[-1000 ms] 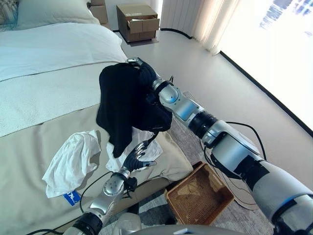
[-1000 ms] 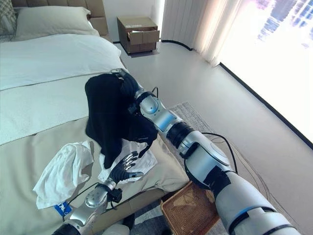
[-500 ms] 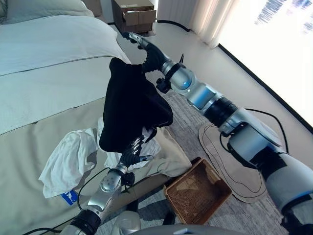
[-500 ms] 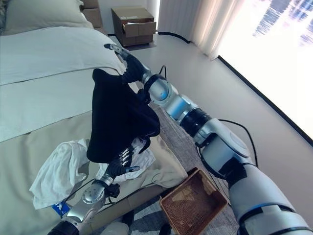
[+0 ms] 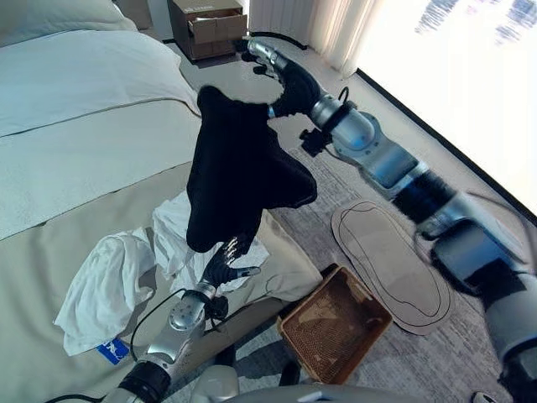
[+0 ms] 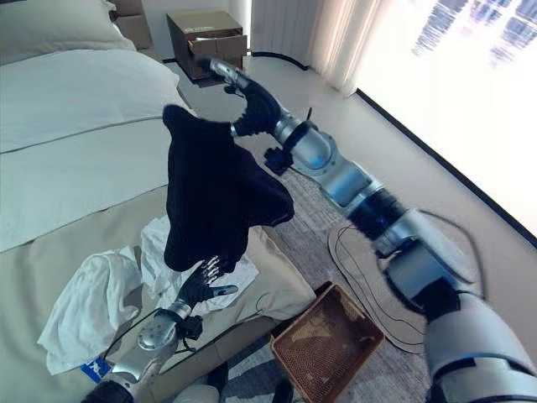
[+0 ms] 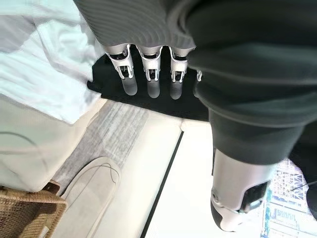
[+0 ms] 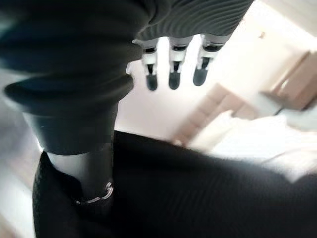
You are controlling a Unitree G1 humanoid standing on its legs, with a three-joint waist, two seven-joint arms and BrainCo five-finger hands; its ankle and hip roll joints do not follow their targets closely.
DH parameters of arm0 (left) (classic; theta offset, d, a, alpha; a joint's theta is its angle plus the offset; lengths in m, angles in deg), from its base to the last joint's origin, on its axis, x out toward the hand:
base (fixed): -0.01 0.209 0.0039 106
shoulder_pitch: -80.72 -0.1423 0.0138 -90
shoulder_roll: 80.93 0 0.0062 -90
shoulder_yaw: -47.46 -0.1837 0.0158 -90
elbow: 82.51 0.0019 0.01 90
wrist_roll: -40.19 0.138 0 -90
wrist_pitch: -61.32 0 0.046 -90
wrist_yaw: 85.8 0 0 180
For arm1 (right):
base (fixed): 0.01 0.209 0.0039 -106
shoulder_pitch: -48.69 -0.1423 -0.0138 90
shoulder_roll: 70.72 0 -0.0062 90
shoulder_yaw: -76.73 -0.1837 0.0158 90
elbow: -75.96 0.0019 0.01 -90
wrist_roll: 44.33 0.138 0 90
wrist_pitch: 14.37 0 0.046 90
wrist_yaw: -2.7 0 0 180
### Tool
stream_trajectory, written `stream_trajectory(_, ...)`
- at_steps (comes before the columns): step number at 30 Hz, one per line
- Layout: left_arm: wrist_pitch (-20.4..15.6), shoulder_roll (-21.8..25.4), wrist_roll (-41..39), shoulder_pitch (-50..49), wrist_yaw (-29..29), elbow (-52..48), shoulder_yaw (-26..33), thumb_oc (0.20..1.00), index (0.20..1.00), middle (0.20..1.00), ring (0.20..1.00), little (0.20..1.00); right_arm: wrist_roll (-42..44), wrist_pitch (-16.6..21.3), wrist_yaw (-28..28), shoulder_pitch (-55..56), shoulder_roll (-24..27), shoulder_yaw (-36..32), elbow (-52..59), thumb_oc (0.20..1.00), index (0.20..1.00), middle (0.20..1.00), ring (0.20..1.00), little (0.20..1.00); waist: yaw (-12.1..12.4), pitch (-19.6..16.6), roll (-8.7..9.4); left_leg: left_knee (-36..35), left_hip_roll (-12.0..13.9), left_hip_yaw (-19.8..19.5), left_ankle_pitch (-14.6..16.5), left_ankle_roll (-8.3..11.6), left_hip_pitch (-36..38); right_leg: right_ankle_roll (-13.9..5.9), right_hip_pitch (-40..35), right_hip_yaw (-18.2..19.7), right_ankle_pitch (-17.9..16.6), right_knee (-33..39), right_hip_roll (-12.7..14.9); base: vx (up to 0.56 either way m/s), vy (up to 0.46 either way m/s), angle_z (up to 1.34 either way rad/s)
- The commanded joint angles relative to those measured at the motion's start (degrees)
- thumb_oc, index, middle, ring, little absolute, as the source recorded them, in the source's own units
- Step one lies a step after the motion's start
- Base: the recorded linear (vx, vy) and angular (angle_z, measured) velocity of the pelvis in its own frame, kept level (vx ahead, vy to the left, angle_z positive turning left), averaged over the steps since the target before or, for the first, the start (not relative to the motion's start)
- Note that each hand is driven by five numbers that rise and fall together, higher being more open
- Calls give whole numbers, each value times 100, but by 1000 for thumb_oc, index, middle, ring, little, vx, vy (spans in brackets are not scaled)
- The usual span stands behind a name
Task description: Pick up clothes into the bucket
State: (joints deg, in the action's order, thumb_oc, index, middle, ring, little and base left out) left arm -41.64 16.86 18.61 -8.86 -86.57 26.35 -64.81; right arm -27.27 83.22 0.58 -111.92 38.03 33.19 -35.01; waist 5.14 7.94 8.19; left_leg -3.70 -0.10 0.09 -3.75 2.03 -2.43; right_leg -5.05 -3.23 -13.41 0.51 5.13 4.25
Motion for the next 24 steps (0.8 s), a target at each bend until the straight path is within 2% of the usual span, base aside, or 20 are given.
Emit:
stream_trajectory(1,-289,116,-152,-51,48,-428,33,1000,1000,1000,1000,1000,-281,286,90,-460,-46,-87,-23,1000,1000,1000,1000,1000,-87,-261,148,222,418,5,337,52,9,-546,287,-41,-653,-184,728,5,-6,-12)
stream_trajectory(4,-282,162,-90,-39,85,-514,106,1000,1000,1000,1000,1000,-1527,266,221,-769,-26,144,-101,1000,1000,1000,1000,1000,-76,-247,137,220,417,8,337,48,-15,-556,305,-43,-668,-164,723,-3,-2,-2)
stream_trajectory(6,-283,151,-81,-24,84,-530,123,1000,1000,1000,1000,1000,-1585,289,268,-763,-47,89,-57,1000,1000,1000,1000,1000,-76,-239,132,216,416,4,332,46,-21,-559,306,-48,-668,-162,721,-3,1,-2)
stream_trajectory(8,-316,95,-49,-4,30,-481,157,1000,1000,1000,1000,1000,-1458,321,349,-633,-207,-149,-1,1000,1000,1000,1000,1000,-57,-238,140,214,400,-35,335,32,-40,-561,304,-66,-662,-165,727,0,0,0)
stream_trajectory(12,-383,39,70,-43,-94,-449,279,1000,1000,1000,1000,1000,-1371,361,357,-507,-201,-309,71,1000,1000,1000,1000,1000,-28,-224,150,211,393,-44,339,30,-39,-562,294,-80,-663,-162,734,0,0,0)
stream_trajectory(16,-525,-87,294,-171,-522,-511,678,1000,1000,1000,1000,1000,-1029,459,446,-298,-1,-618,476,1000,1000,1000,1000,1000,35,-213,195,221,388,-42,343,34,-50,-551,284,-87,-662,-153,729,0,0,0)
stream_trajectory(24,-506,-38,508,-179,-618,-533,721,1000,1000,1000,1000,1000,-686,532,677,43,69,-1088,708,1000,1000,1000,1000,1000,43,-221,183,226,394,-26,359,27,-31,-547,273,-83,-656,-154,720,0,0,0)
